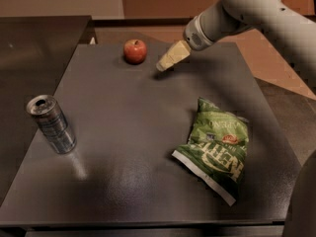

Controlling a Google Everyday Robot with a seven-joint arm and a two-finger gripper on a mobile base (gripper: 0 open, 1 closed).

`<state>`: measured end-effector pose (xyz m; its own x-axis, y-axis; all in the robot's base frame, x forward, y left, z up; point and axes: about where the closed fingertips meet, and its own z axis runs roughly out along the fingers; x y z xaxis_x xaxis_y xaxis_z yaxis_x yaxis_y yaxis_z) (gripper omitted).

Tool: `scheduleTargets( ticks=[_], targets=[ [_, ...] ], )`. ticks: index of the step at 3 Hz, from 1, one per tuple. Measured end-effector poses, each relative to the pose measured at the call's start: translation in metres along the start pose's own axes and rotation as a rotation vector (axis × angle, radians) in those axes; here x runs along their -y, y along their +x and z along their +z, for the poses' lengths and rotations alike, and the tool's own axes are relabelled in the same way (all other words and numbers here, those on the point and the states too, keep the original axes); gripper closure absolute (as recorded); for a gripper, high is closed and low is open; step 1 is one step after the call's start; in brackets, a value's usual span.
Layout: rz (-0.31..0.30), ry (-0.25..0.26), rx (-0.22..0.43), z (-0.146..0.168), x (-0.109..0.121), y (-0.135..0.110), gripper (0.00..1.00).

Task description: Pick apple

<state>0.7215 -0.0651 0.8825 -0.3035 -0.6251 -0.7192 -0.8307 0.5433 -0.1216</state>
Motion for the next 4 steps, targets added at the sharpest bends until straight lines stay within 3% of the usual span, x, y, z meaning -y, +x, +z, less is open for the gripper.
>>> scheduleTargets(
  ticks=[2,4],
  targets=[
    [0.021,-0.045,0.075,0.046,-0.017,-0.03,0.0],
    [0.009,-0.042,0.117,0.08,-0.032,-0.052,0.0]
  ],
)
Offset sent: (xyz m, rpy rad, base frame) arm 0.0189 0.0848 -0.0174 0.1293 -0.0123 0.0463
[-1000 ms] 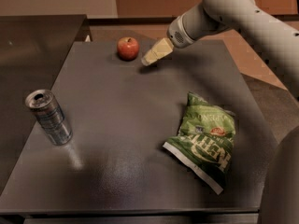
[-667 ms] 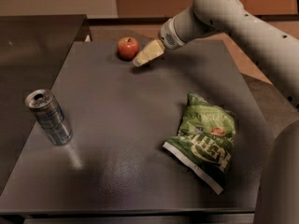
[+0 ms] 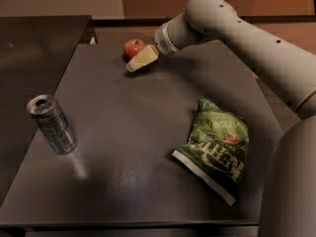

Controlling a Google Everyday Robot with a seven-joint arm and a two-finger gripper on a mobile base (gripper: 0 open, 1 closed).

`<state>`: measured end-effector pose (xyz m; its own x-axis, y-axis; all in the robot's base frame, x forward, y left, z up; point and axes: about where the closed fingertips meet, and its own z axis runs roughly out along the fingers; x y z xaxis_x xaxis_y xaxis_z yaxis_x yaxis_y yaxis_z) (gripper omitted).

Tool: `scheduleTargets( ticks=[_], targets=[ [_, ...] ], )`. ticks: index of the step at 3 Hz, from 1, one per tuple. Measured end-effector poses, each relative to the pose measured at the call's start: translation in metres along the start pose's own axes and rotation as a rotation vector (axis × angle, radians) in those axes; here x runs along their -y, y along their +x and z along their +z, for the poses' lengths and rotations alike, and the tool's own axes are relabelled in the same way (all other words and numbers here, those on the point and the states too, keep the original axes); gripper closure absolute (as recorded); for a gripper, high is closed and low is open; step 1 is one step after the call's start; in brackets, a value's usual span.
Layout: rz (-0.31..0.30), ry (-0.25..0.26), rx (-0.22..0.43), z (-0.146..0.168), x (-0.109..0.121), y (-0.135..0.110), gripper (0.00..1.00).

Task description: Pick apple

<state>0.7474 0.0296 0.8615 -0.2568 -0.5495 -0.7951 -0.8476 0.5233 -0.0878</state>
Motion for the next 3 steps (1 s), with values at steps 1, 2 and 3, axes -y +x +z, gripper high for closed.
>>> scheduleTargets(
  ticks=[1,2,3],
  targets=[
    [0.0,0.015,0.001,0.01,0.004,-0.005,0.0],
    [0.007,0.023,0.003,0.017,0.01,-0.006,0.0],
    [0.019,0.016,0.008,0.021,0.013,-0.006,0.17]
  ],
)
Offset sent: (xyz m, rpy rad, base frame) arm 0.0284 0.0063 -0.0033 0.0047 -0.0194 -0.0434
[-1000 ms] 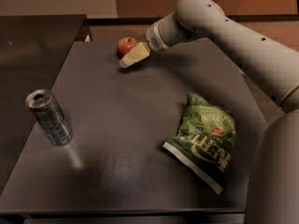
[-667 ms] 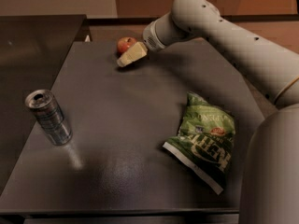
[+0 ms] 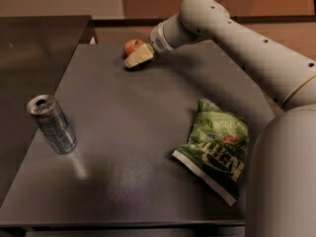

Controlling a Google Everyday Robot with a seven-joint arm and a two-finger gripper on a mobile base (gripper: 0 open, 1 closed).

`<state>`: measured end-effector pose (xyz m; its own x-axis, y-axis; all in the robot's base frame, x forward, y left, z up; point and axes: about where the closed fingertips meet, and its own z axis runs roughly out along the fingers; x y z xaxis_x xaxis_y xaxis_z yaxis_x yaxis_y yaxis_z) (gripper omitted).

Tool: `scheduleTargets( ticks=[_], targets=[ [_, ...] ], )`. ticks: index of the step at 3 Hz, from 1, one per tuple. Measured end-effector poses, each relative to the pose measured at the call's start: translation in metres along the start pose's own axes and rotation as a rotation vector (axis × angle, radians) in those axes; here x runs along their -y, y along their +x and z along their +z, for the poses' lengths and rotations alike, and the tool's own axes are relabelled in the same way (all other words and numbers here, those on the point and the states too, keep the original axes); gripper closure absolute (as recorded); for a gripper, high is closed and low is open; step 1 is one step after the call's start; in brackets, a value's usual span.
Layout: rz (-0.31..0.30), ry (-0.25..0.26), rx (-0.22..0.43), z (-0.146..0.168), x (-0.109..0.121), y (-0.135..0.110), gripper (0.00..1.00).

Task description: Pick apple

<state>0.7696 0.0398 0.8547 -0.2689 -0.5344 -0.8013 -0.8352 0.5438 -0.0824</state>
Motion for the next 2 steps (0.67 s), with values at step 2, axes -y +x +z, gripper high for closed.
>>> scheduleTargets(
  ticks=[2],
  targets=[
    [0.014,-0.018,0.022,0.0006,-0.0045,-0.0082,0.63]
  ],
)
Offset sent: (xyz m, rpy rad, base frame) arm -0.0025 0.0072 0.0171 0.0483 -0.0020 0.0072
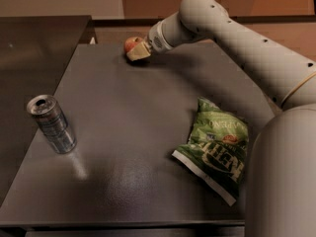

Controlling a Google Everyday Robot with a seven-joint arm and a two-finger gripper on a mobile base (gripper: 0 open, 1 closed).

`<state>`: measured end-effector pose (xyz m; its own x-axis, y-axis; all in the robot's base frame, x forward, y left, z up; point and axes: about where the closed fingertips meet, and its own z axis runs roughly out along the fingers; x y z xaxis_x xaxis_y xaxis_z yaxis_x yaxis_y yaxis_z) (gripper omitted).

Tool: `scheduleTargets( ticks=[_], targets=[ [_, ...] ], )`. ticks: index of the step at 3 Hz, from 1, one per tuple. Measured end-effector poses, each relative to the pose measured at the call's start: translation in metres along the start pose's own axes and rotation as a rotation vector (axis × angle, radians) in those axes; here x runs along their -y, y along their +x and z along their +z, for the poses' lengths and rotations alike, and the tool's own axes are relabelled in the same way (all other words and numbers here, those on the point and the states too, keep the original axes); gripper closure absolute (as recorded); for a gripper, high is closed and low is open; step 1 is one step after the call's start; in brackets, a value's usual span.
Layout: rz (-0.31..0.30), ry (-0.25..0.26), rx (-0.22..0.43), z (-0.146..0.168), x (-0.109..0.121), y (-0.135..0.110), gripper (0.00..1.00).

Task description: Pick apple

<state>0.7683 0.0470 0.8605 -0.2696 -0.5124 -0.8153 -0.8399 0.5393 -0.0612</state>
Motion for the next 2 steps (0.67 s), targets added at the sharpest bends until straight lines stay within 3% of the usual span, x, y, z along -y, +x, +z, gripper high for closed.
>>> scheduleTargets(
  ticks=[1,2],
  targets=[
    [-0.007,-0.009,0.024,-0.01,-0.009,-0.01,0.87],
    [-0.019,-0.033,0.023,-0.037,-0.03,-0.027,1.0]
  ],
)
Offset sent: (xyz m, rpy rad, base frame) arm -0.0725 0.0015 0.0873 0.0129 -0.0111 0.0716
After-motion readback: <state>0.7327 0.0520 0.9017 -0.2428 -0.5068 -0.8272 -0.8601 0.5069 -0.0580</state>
